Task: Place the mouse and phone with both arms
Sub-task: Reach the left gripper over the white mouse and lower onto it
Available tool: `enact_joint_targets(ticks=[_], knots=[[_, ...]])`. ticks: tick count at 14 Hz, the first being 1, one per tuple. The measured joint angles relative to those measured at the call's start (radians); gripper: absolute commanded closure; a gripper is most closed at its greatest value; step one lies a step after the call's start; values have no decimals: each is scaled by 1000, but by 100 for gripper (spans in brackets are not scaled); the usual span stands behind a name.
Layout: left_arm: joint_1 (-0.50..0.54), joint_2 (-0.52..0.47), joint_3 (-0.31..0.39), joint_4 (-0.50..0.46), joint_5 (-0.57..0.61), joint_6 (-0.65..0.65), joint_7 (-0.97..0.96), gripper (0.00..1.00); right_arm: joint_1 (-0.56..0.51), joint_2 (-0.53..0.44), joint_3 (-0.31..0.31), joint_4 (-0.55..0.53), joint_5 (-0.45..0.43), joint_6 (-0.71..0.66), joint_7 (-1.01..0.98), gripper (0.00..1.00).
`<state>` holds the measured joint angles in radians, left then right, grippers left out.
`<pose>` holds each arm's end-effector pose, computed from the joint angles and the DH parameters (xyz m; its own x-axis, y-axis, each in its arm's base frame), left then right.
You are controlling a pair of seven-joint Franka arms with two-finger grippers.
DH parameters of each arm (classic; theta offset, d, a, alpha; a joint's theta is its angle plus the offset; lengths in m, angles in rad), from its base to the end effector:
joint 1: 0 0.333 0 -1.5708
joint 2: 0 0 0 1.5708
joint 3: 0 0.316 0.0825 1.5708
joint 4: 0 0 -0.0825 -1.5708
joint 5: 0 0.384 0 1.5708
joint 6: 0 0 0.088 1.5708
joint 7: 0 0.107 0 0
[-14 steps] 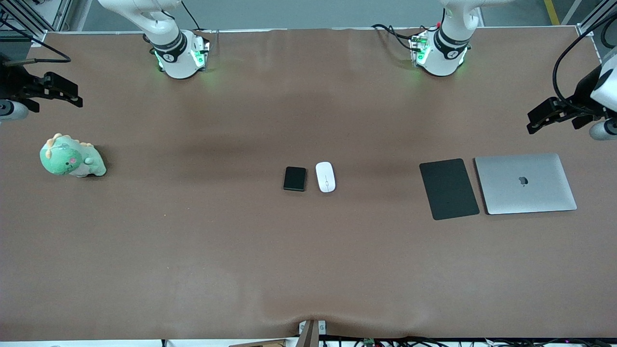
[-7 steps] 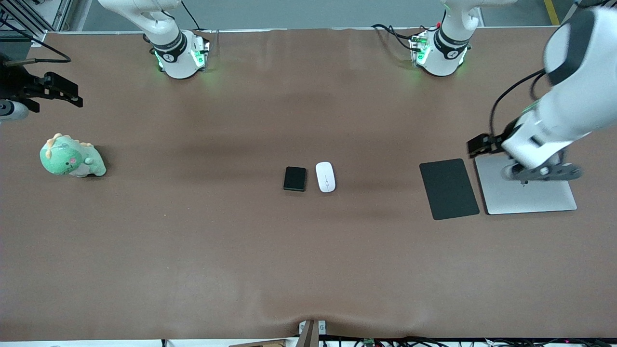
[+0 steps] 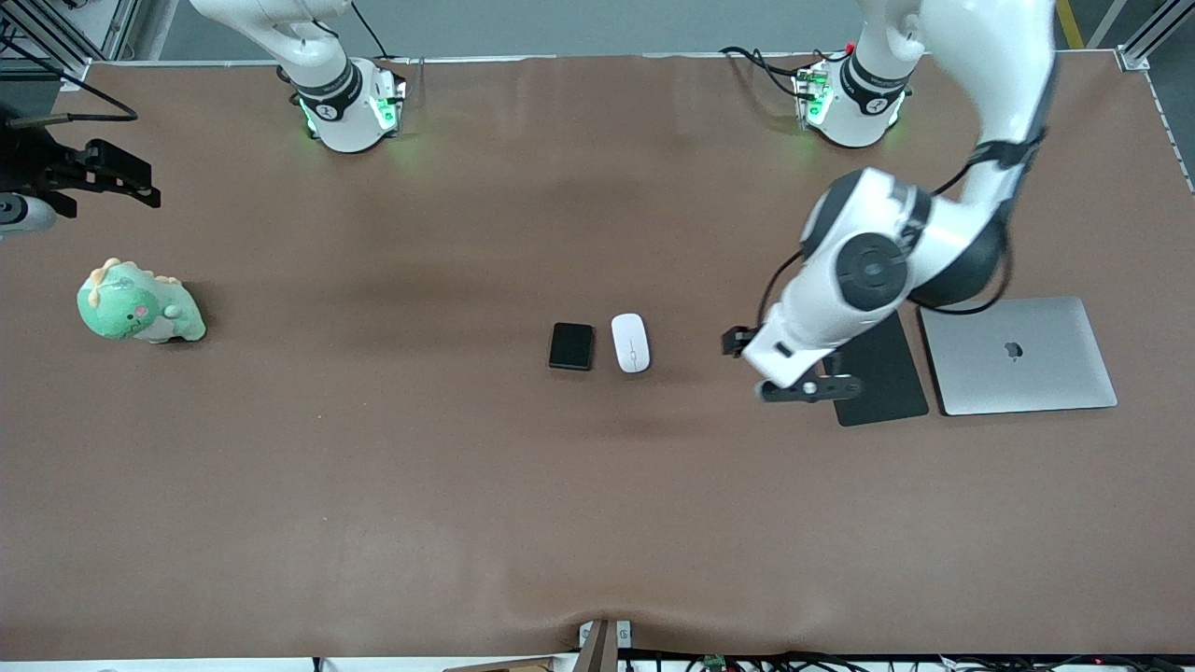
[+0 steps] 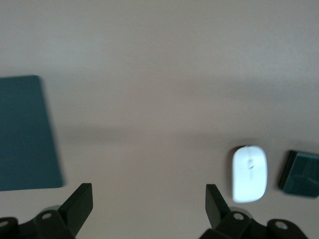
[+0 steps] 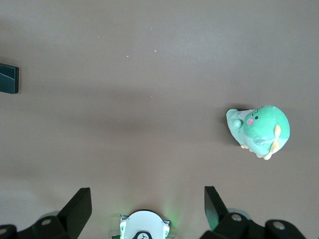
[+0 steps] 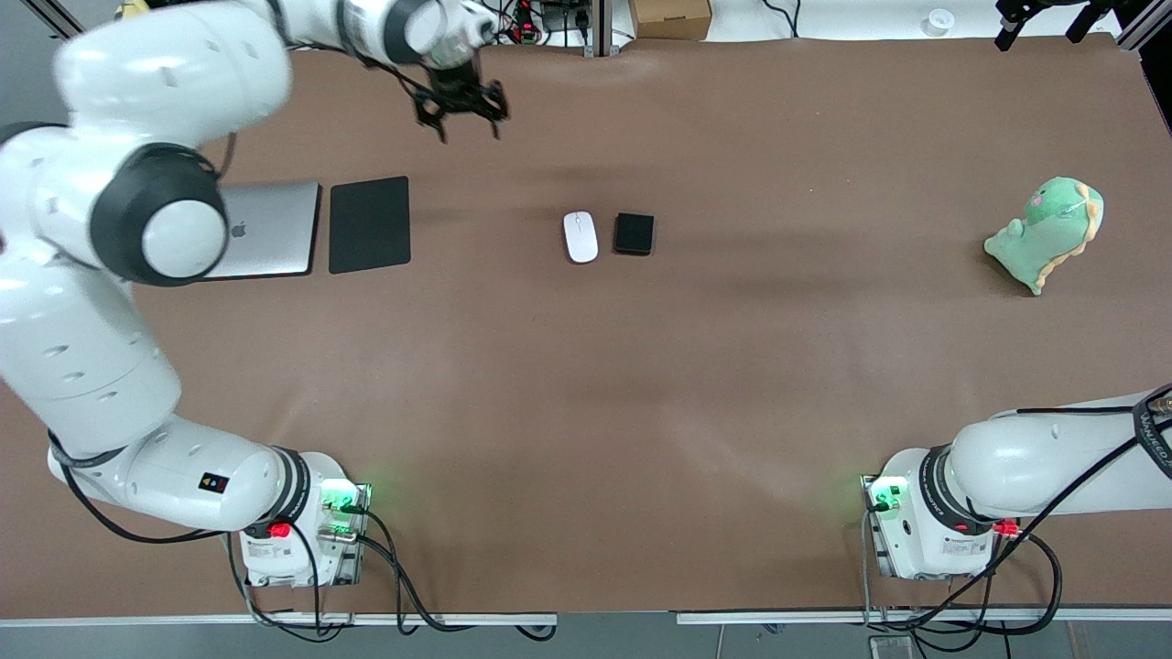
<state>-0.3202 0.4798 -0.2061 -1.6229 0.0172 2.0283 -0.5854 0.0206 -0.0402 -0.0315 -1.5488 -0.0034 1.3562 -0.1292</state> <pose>0.5892 -0.3223 0.3440 0.9928 0.0687 -0.0979 0.0720 -0.9969 0.0306 0.5186 -0.0064 0.6391 0.9815 0.1176 -0.1508 0.1163 -0.9931 -0.0175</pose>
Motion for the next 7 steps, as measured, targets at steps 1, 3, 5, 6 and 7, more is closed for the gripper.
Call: enact_joint_targets(ticks=[1, 3, 5, 6, 7], knots=[[-25, 33, 0, 0, 5, 45, -39, 0, 0, 0, 0, 0, 0, 0, 0, 0], [-67, 82, 0, 0, 5, 126, -93, 0, 0, 0, 0, 0, 0, 0, 0, 0], [-102, 118, 0, 1, 6, 187, -148, 0, 0, 0, -1, 0, 0, 0, 0, 0], [-116, 132, 0, 1, 6, 210, -165, 0, 0, 0, -1, 0, 0, 0, 0, 0], [-128, 146, 0, 1, 6, 229, -182, 0, -1, 0, -1, -1, 0, 0, 0, 0]])
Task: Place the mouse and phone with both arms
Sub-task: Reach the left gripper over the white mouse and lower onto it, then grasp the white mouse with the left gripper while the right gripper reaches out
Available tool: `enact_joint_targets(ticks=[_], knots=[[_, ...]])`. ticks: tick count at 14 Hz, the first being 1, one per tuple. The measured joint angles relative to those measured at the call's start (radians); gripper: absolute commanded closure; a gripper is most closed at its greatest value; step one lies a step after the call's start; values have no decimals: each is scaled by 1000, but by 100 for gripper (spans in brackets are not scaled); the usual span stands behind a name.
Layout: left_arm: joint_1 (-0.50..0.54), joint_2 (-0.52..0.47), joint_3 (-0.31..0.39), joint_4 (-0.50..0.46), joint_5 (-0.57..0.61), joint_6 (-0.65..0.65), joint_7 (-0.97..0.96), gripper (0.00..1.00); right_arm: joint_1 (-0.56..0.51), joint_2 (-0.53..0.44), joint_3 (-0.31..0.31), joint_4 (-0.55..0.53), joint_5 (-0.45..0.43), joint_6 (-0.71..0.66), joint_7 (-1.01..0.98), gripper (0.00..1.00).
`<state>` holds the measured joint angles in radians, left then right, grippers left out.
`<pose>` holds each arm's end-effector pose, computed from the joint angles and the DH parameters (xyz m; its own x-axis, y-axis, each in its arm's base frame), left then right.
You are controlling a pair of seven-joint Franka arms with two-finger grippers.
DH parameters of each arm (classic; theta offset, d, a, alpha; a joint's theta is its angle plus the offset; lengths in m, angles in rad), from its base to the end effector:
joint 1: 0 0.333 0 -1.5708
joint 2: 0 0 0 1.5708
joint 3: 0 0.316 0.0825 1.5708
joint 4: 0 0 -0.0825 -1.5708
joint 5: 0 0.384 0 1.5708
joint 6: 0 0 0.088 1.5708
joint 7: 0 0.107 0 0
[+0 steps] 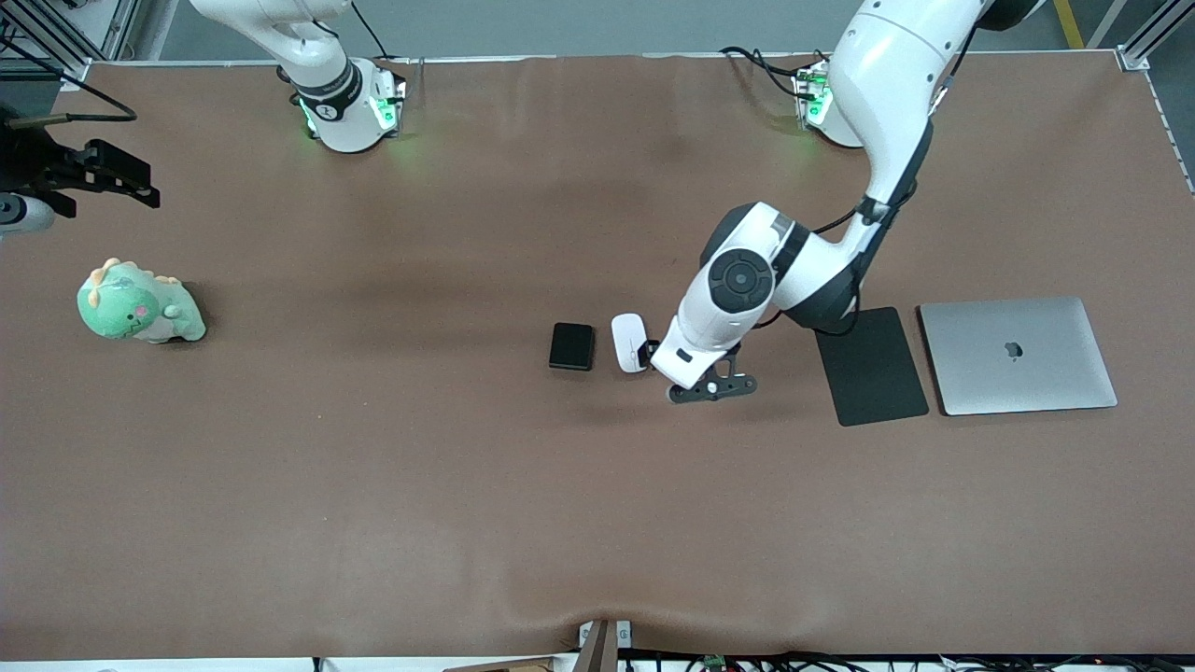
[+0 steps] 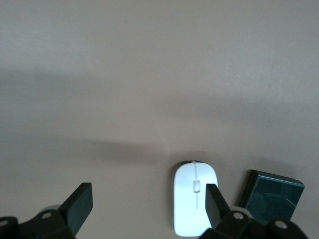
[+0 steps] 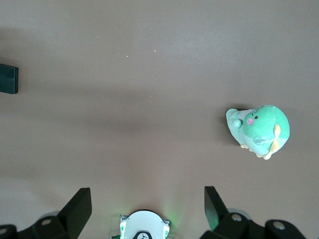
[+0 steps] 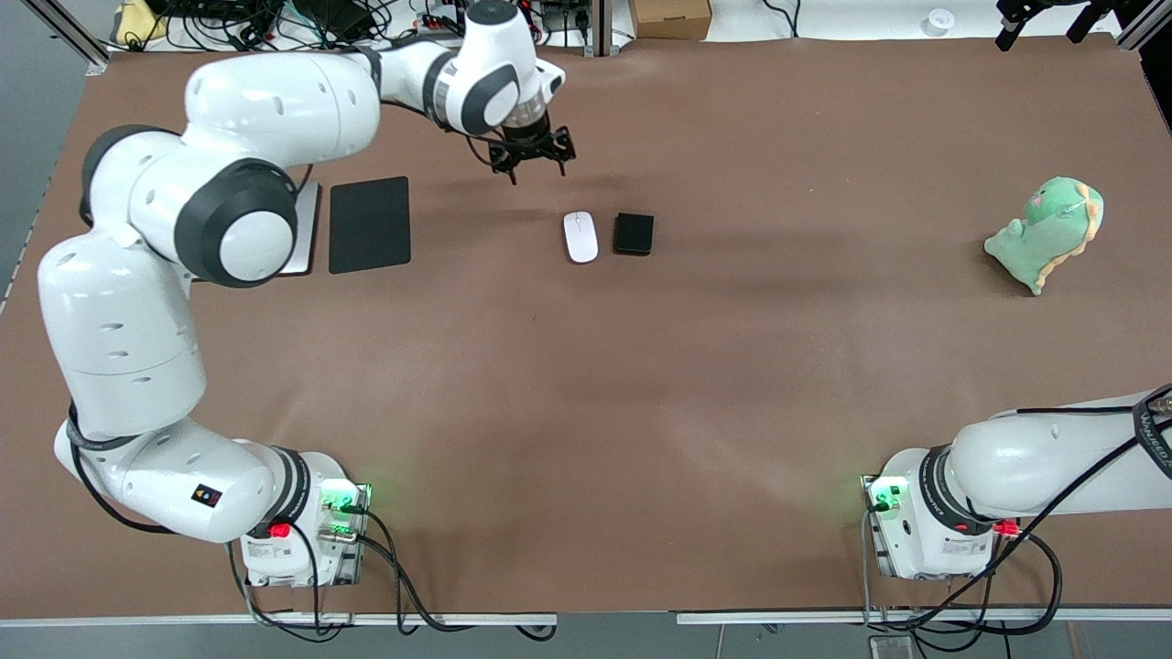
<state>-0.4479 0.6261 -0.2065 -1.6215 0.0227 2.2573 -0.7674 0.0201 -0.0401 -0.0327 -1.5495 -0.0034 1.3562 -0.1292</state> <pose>0.5611 -0.4064 0.2658 0.9892 0.1352 -0.0558 0.1398 -0.9862 0.0885 0.5186 -0.0073 0.6388 0.9816 0.1160 -0.1516 0.1146 -0.9933 -0.0176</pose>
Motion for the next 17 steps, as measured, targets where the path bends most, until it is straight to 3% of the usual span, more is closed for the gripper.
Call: enact_joint_targets(ticks=[4, 11, 14, 17], knots=[[-53, 60, 0, 2, 0, 88, -71, 0, 0, 1, 0, -5, 0, 0, 0, 0], [-127, 117, 5, 10, 0, 101, -174, 0, -4, 15, -2, -4, 0, 7, 0, 0], [-128, 126, 9, 10, 0, 100, -176, 3, -8, 31, -2, -2, 0, 10, 0, 0], [-129, 142, 10, 10, 0, 100, -176, 13, -8, 58, -2, 0, 0, 11, 0, 0]])
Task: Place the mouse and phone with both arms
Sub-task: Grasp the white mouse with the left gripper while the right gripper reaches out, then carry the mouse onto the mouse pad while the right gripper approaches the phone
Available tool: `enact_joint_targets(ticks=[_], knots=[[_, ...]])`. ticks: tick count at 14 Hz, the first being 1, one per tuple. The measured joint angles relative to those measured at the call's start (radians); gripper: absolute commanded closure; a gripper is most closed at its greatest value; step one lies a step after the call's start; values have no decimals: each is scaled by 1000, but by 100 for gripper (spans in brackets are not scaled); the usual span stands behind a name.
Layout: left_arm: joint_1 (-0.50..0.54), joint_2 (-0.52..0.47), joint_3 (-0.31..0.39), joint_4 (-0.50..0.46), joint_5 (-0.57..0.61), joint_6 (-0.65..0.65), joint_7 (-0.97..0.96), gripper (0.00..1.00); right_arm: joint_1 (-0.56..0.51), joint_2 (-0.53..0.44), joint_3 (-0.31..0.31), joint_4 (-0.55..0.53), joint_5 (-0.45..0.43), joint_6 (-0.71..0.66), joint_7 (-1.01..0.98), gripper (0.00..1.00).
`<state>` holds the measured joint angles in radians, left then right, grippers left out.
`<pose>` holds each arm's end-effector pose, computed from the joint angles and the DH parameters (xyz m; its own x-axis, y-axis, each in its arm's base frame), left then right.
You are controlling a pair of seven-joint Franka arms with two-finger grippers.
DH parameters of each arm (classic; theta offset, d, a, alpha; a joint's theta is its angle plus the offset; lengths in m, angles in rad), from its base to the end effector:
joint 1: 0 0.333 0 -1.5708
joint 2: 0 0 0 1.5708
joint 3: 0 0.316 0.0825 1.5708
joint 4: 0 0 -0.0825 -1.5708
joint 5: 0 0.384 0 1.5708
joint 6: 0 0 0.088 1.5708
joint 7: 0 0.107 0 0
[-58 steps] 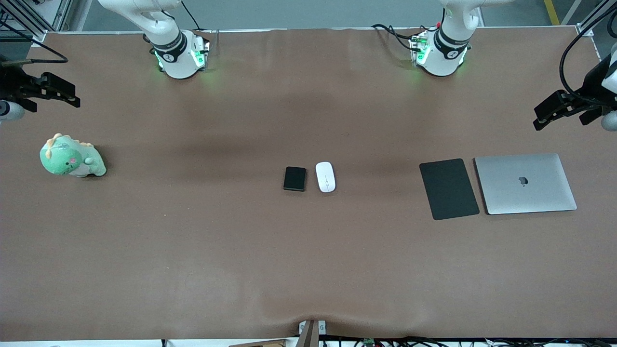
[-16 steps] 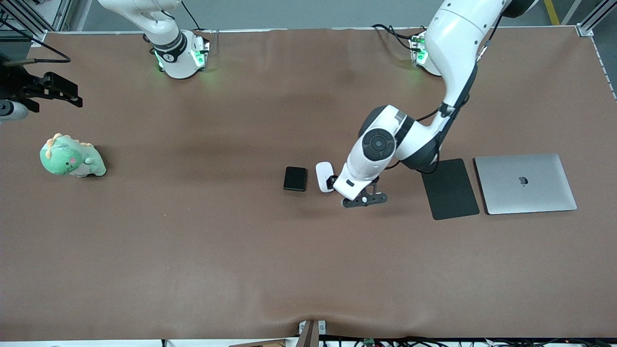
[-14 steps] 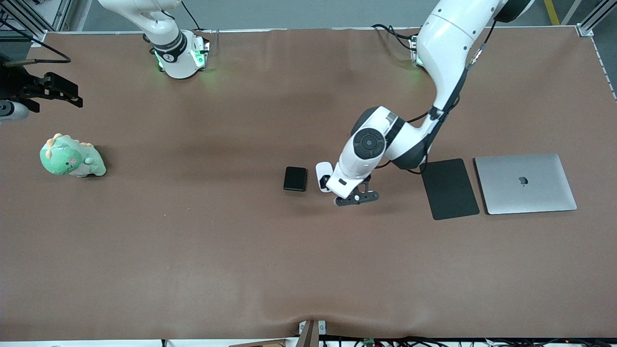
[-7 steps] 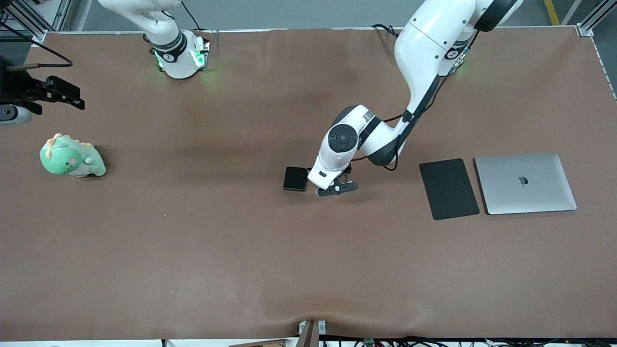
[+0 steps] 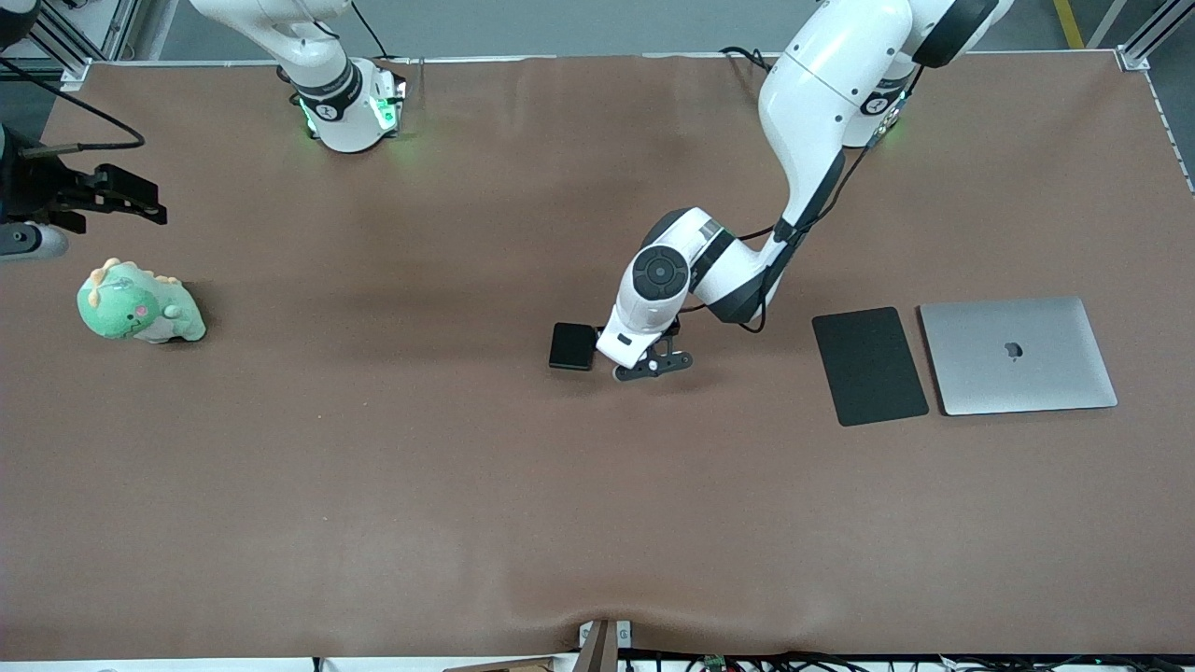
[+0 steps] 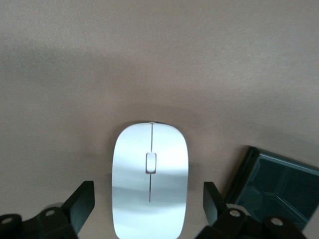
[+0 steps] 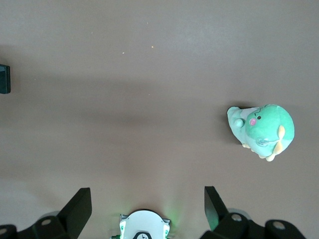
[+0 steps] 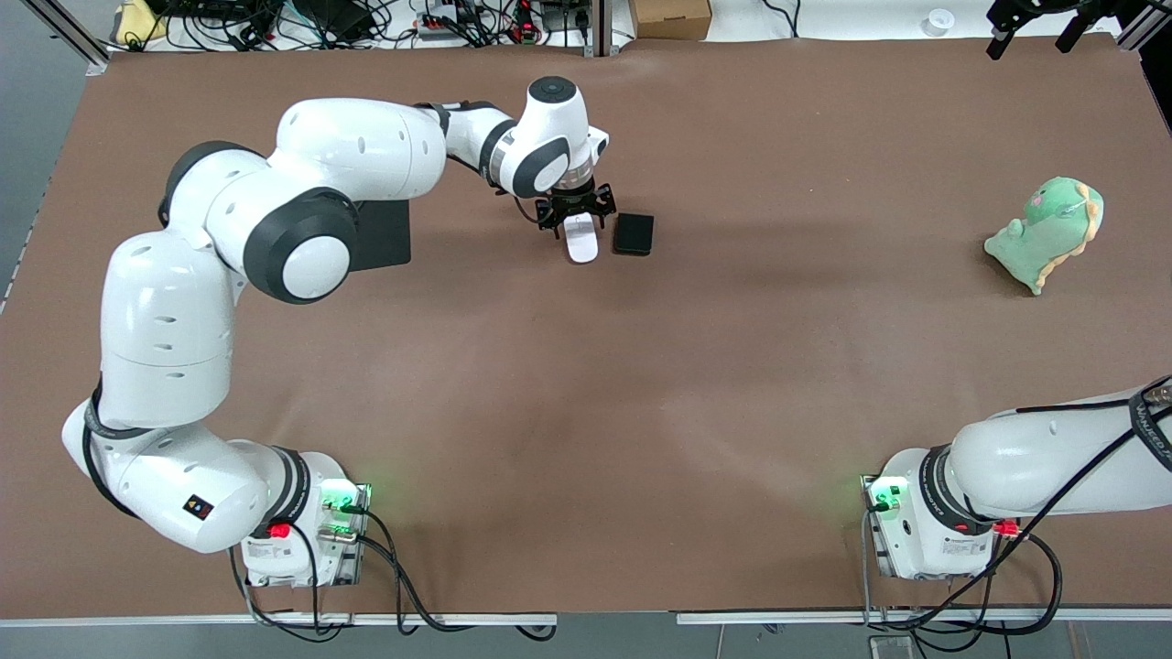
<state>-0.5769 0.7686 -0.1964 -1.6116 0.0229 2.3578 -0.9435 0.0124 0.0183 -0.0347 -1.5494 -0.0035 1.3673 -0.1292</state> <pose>0.5062 -0.4704 0.1809 0.9740 0.2016 -0.1032 0.2086 -0.9760 0.0618 0.5368 -0.0122 0.6088 0.9744 0.1063 -0.1979 0.1041 -0.9943 -0.0216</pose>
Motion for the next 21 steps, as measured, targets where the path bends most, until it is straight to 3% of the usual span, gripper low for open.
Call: enact_joint_targets(ticks=[2, 4, 5, 10, 17, 21], knots=[[-4, 9, 0, 0, 0, 0, -11, 38, 0, 29, 3, 0, 0, 0, 0, 0], [-9, 12, 0, 1, 0, 0, -21, 90, 0, 59, 6, 1, 1, 3, 0, 0], [-9, 12, 0, 3, 2, 0, -22, 100, 0, 72, 7, 1, 7, 5, 0, 0], [9, 1, 11, 27, 54, -24, -28, 100, 10, 120, 14, 2, 51, 43, 0, 0], [192, -220, 16, 41, 76, -298, 178, 100, 52, 179, 53, 2, 61, 118, 48, 0], [299, -282, 17, -15, 76, -348, 346, 100, 93, 206, 81, 2, 61, 153, 183, 0]])
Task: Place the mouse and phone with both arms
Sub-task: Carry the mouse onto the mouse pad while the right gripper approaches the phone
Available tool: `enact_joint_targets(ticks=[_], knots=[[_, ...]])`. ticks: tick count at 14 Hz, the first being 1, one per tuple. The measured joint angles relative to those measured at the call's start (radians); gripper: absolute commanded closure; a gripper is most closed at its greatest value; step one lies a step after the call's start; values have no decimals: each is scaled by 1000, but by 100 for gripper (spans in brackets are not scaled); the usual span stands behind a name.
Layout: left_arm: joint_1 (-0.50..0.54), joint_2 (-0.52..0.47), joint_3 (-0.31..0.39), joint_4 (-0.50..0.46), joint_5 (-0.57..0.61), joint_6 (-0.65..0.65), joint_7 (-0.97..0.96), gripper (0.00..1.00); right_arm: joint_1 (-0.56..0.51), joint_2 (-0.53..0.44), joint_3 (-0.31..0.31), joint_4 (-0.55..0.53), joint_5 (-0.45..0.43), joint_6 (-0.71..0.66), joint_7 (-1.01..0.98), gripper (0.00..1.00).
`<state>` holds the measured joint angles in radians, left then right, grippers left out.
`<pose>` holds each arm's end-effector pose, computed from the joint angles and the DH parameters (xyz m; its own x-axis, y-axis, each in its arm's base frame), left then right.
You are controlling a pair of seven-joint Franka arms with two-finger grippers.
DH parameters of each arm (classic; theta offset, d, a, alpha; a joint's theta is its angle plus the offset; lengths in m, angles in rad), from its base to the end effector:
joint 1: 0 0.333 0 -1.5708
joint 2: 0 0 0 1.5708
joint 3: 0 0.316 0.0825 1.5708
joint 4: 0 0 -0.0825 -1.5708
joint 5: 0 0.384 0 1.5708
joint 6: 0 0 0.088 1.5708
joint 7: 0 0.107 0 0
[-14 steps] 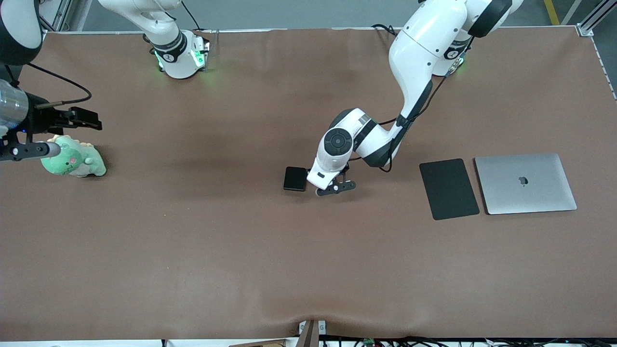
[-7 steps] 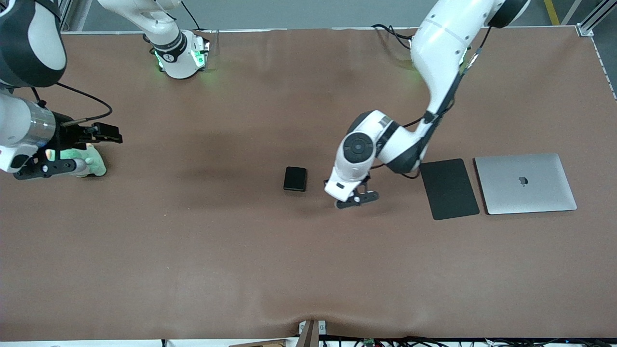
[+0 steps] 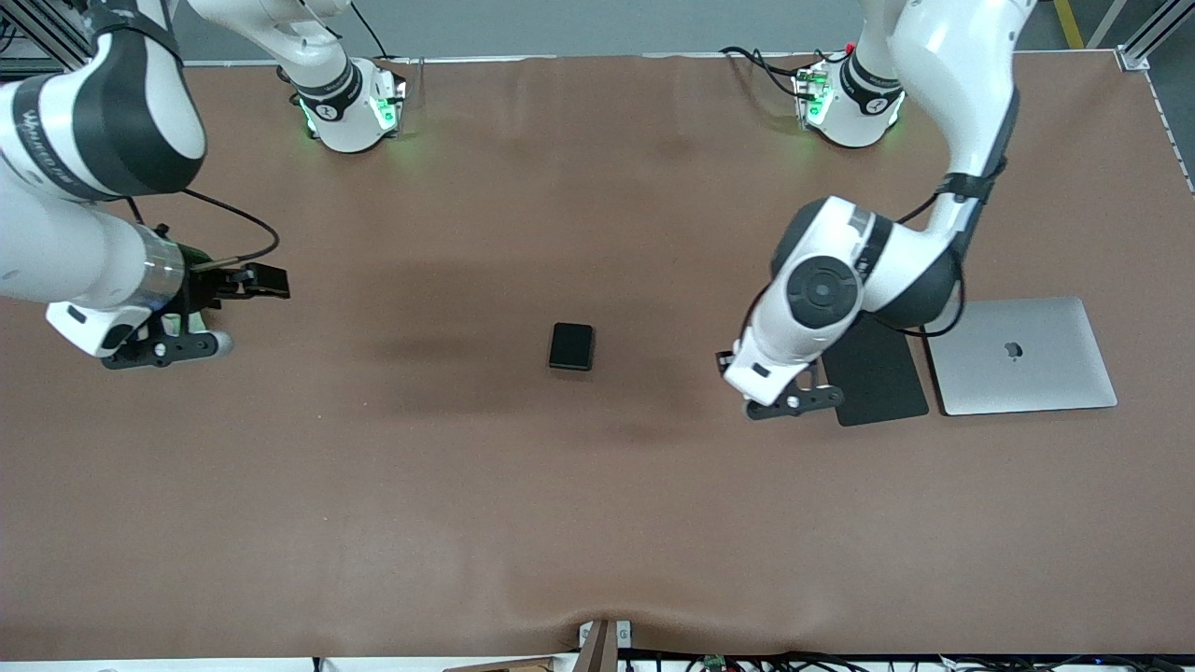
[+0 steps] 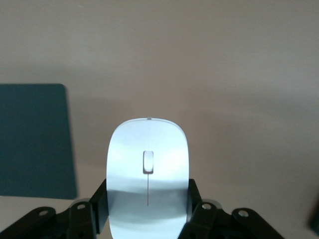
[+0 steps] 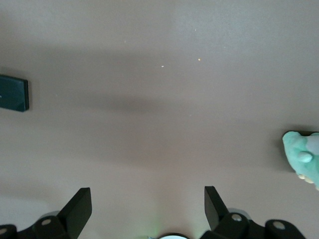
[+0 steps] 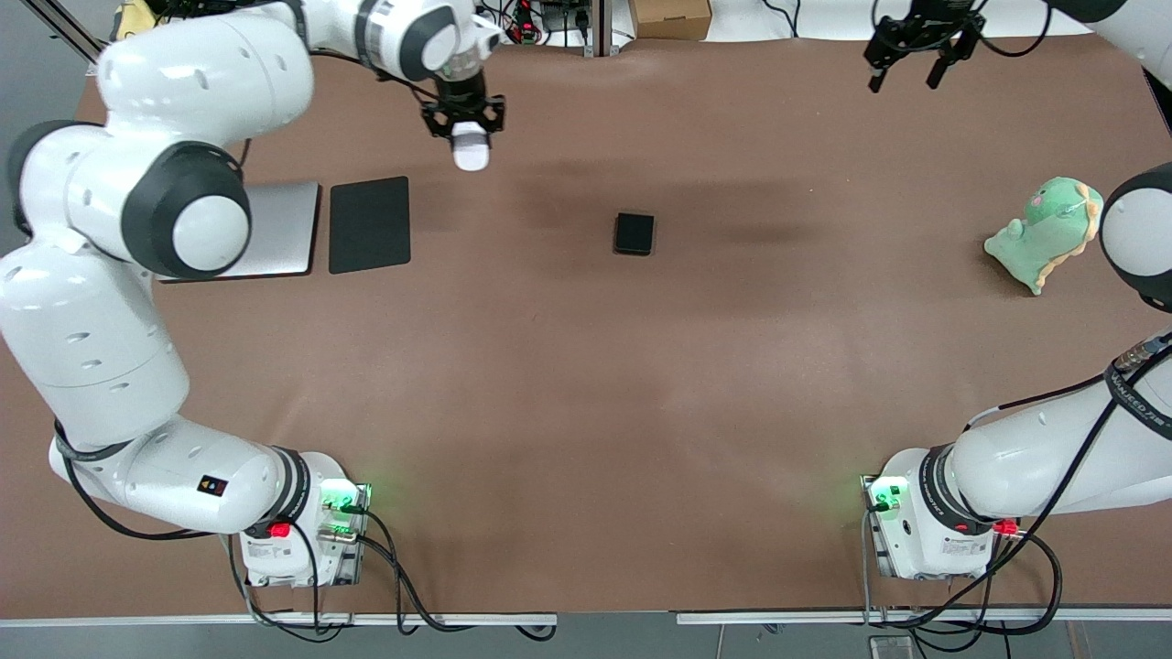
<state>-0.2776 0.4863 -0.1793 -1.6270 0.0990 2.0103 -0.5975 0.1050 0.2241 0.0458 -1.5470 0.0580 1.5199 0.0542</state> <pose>0.6086 -0.2772 0.3349 0.9907 0.1121 -0.0769 0.1081 -0.9926 -0.0544 0.5946 0.0944 0.5021 0.9631 0.0961 -0.2515 0.0853 -0.9949 -0.0534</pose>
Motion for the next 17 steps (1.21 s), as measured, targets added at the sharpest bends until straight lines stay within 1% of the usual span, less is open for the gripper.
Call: enact_joint_targets(ticks=[3, 6, 10, 14, 17], knots=[[101, -49, 1, -73, 0, -1, 133, 100, 55, 22, 7, 0, 3, 35, 108, 0], [189, -91, 1, -144, 0, -1, 234, 100, 74, 43, 28, 0, 20, 66, 180, 0], [285, -101, 1, -203, 0, 7, 338, 100, 86, 76, 57, 0, 36, 115, 237, 0], [310, -101, 1, -240, 0, 23, 350, 100, 153, 115, 63, -1, 37, 163, 285, 0], [326, -93, 1, -264, 0, 43, 350, 100, 201, 159, 64, -2, 37, 227, 353, 0]])
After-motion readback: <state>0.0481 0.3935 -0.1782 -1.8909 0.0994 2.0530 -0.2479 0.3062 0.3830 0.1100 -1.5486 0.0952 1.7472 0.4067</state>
